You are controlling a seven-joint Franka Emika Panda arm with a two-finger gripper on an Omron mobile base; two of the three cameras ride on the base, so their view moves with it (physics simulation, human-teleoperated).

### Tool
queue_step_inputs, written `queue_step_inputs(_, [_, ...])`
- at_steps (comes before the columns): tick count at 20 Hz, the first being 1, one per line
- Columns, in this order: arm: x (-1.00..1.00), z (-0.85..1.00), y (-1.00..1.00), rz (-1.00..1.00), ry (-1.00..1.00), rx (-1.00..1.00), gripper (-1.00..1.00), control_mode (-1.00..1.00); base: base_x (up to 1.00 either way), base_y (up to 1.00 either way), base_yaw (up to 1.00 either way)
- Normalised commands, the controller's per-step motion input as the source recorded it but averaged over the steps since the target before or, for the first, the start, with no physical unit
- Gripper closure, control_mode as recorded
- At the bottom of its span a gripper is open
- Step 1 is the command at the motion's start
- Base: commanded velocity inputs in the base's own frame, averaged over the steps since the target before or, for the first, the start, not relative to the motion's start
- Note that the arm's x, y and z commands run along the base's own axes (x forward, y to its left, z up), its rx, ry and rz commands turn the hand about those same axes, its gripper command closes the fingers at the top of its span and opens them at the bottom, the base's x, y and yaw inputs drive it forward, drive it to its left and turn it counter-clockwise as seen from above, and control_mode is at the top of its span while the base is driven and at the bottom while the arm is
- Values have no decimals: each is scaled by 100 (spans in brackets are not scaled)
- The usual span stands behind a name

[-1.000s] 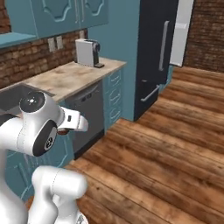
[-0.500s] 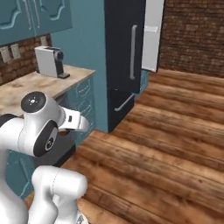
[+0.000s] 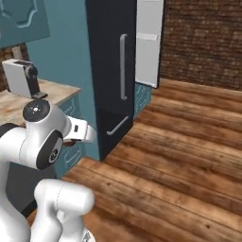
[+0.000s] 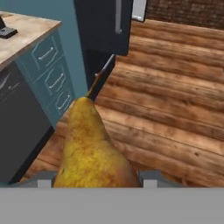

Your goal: Place the pear in the correct fridge rack based on whether it is a fruit or vegetable. Finally, close the fridge door.

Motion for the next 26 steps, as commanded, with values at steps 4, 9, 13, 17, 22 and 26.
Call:
queue_step_inputs(4, [0,0,0,0,0,0,100,100,99,-83,10])
queue_step_inputs(9, [0,0,0,0,0,0,100,100,79,-98,14])
queue_step_inputs(13, [0,0,0,0,0,0,100,100,68,-98,19])
queue_step_inputs(17, [0,0,0,0,0,0,100,100,62,-87,42])
queue_step_inputs(22, [0,0,0,0,0,0,100,100,72,-57,63])
queue_step_inputs(26, [0,0,0,0,0,0,100,100,51,-66,64])
